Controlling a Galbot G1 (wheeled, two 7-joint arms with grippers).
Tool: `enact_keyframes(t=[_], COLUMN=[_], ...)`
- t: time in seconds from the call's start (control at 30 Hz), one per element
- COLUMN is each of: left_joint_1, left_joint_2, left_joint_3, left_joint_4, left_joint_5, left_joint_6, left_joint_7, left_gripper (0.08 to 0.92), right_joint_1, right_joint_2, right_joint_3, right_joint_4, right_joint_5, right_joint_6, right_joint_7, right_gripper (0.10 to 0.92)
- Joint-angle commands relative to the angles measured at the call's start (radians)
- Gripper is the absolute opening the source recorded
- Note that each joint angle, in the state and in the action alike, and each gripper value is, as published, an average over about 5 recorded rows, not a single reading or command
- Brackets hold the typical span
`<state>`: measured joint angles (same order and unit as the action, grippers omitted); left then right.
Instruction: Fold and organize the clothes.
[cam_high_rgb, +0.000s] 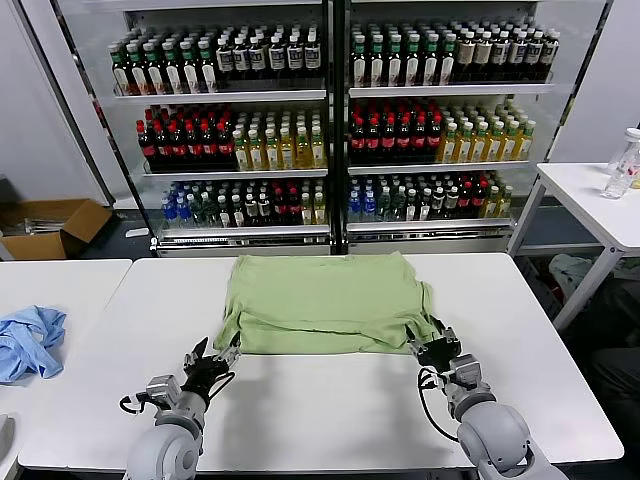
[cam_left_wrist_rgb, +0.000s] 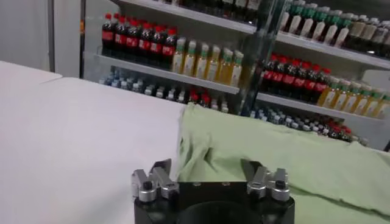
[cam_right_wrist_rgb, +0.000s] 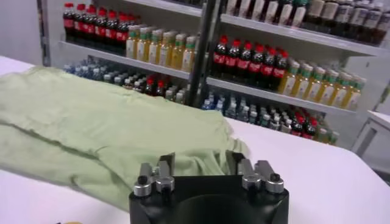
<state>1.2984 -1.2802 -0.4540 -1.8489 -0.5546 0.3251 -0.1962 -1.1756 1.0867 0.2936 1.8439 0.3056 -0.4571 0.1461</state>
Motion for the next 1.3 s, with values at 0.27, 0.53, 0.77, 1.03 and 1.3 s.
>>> enact_keyframes(t=[0.27, 0.53, 0.77, 1.03, 1.3], left_joint_1=[-0.062, -0.088, -0.075, 0.060, 0.317], left_joint_2=[0.013, 0.017, 0.024, 0.019, -0.008], left_joint_3=[0.025, 0.033, 0.030, -0.009, -0.089], left_joint_4=[0.099, 0.120, 0.111, -0.021, -0.247], left_joint_5=[0.004, -0.017, -0.066, -0.081, -0.075], left_joint_6=[-0.006, -0.004, 0.012, 0.006, 0.028], left_joint_7=[-0.021, -0.021, -0.012, -0.007, -0.027], left_gripper=[0.648, 0.414, 0.215, 0.084, 0.084], right_joint_1=[0.019, 0.031, 0.000, -0.166, -0.442], right_joint_2=[0.030, 0.029, 0.019, -0.039, -0.017], right_joint_3=[-0.008, -0.013, -0.014, 0.040, 0.135], right_joint_4=[-0.090, -0.098, -0.054, 0.133, 0.354], right_joint_5=[0.135, 0.169, 0.163, 0.152, 0.016], right_joint_6=[-0.072, -0.070, -0.068, -0.069, -0.065], right_joint_7=[0.014, 0.013, 0.015, 0.030, 0.027], right_gripper=[0.614, 0.380, 0.177, 0.141, 0.141])
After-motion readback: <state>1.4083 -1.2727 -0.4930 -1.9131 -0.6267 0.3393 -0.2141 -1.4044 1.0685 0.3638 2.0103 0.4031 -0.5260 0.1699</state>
